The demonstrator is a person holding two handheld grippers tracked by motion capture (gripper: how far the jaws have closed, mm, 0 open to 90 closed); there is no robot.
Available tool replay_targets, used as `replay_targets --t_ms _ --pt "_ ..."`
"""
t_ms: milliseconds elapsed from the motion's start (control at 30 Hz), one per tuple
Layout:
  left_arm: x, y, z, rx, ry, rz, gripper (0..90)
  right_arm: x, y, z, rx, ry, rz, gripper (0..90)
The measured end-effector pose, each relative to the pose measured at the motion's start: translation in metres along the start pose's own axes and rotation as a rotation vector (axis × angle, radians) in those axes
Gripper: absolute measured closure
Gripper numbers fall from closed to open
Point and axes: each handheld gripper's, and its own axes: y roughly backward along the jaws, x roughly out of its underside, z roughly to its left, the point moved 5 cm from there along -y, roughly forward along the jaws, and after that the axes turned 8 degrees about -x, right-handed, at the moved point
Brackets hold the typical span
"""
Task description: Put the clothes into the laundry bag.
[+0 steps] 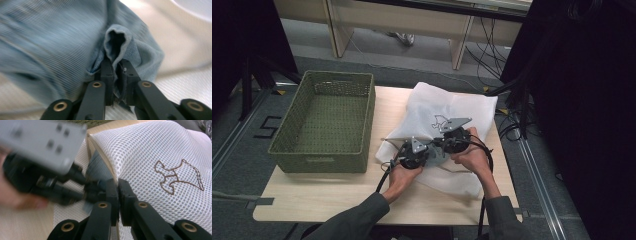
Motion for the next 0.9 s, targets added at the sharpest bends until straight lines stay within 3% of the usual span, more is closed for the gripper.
replay_targets --t_ms 100,233,267,367,400,433,500,567,600,667,800,867,900 --pt "-0.015 0.002 0.012 -0.021 0.01 -0.023 82.9 0.0 0.002 -0.001 -0.002 -0.007 -0.005 88.2" --pt "-0.033 -0.007 0.015 -0.058 0.035 -0.096 83.3 -0.001 0.004 0.001 0.004 -0.024 -0.006 88.3" --pt "-0.032 -0.012 0.015 -0.061 0.038 -0.098 83.2 -0.001 0.003 0.001 0.003 -0.017 -0.004 88.3" --pt "-0.018 -0.028 0.011 -0.036 0.074 -0.042 80.8 0.003 -0.003 0.002 -0.015 -0.005 0.02 88.3" --pt "-0.016 -0.029 0.009 -0.026 0.072 -0.048 78.3 0.004 -0.004 0.002 -0.001 -0.009 0.025 88.3" --pt "-0.015 -0.026 0.008 -0.019 0.047 -0.046 74.5 0.005 -0.005 0.001 -0.02 -0.011 0.025 88.3" --pt "-0.012 -0.016 0.009 0.017 0.005 0.001 64.0 0.006 -0.005 0.001 -0.022 -0.019 0.021 88.3" --pt "-0.012 -0.009 0.01 0.046 0.033 0.004 53.6 0.007 -0.004 0.0 -0.028 -0.024 0.019 88.3" --pt "-0.01 -0.003 0.011 0.052 0.02 0.019 48.2 0.007 -0.004 0.0 -0.032 -0.024 0.014 88.3" --pt "-0.005 0.01 0.015 0.04 -0.016 0.035 39.4 0.007 -0.003 -0.001 -0.011 -0.032 0.016 88.2" --pt "0.008 0.033 0.027 -0.006 -0.066 0.059 25.8 0.008 -0.004 0.0 -0.029 -0.026 0.019 88.2" --pt "0.012 0.037 0.034 -0.054 -0.087 0.058 20.4 0.008 -0.004 0.0 -0.015 -0.017 0.024 88.2" --pt "0.013 0.036 0.037 -0.054 -0.08 0.057 19.2 0.007 -0.004 0.0 -0.018 -0.018 0.025 88.2"
